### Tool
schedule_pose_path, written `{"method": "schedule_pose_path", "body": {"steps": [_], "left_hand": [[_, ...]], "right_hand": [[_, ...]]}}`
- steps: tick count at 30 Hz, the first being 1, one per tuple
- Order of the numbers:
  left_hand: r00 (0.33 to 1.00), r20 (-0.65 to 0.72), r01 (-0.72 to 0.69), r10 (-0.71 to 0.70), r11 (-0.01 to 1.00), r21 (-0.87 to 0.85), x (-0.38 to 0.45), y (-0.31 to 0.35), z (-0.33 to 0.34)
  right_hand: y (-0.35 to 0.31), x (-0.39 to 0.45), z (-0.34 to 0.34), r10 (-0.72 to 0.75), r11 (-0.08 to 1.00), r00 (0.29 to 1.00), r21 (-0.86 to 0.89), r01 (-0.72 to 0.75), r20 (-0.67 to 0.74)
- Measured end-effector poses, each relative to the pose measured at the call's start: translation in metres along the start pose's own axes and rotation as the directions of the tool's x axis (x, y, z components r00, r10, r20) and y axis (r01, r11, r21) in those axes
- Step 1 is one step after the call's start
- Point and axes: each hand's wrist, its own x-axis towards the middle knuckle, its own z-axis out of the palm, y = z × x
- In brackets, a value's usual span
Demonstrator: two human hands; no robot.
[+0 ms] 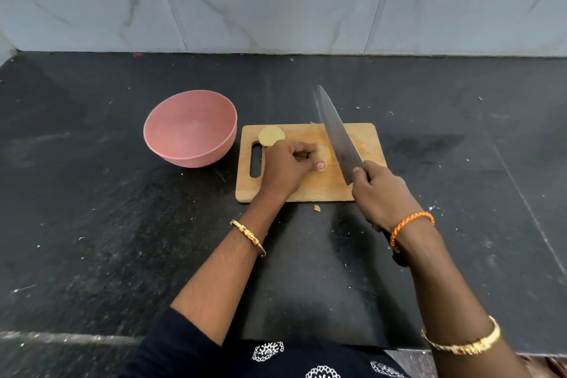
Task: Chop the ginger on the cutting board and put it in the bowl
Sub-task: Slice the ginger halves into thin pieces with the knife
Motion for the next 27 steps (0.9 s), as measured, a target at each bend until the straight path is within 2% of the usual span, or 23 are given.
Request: {"method": "schedule_pose_path", "body": {"steps": [11,21,27], "left_hand": [[1.0,-0.01,-0.019,0.019,1.0,-0.002,0.0,-0.001,0.0],[1.0,0.001,-0.018,0.018,1.0,-0.004,-0.001,-0.001,0.0],[0.999,-0.037,-0.038,0.038,0.999,-0.001,-0.002,0.0,0.002]], "right_hand": [[-0.007,0.015,0.007,-0.028,0.998,0.997,-0.06,0.033,0.071],[-0.012,0.016,0.017,-0.05,0.976,0.999,-0.21,0.053,0.018],[0.0,-0.012,0.033,0.044,0.966,0.998,-0.255,-0.033,0.038]]}}
